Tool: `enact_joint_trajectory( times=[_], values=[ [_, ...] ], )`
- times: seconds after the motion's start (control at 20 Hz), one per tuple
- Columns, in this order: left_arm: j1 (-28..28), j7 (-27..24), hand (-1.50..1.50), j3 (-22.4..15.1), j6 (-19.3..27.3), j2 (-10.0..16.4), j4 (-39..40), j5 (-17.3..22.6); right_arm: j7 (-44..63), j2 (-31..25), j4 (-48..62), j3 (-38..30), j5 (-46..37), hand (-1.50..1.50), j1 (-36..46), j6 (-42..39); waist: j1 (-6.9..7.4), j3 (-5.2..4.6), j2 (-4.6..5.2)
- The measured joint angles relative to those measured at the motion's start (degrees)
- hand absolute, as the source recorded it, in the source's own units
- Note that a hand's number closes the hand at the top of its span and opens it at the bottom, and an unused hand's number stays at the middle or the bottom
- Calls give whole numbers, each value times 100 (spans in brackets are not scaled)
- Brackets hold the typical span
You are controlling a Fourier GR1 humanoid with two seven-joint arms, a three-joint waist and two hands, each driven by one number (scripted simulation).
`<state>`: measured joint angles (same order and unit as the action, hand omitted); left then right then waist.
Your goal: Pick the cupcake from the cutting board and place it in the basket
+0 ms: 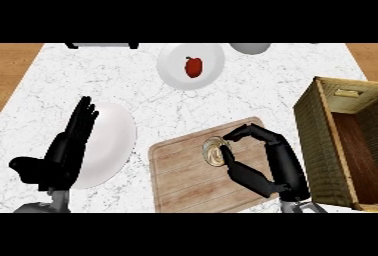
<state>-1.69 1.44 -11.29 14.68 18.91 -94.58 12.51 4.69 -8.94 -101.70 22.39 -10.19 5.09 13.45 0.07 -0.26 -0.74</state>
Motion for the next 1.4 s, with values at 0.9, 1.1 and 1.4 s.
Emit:
enact_joint_trajectory(
  times=[0.9,1.1,1.4],
  values=[
    [192,-303,0,211,292,-284,-49,22,4274,530,643,551,-4910,-150,291,712,-262,-66,-73],
    [129,-279,0,194,289,-307,-43,16,5309,699,181,818,-5093,-150,617,-662,-201,-46,-55],
    [178,-349,0,23,292,-428,-101,-75,6271,791,-554,1076,-4591,-150,1331,-1893,-27,-13,-8]
  ],
)
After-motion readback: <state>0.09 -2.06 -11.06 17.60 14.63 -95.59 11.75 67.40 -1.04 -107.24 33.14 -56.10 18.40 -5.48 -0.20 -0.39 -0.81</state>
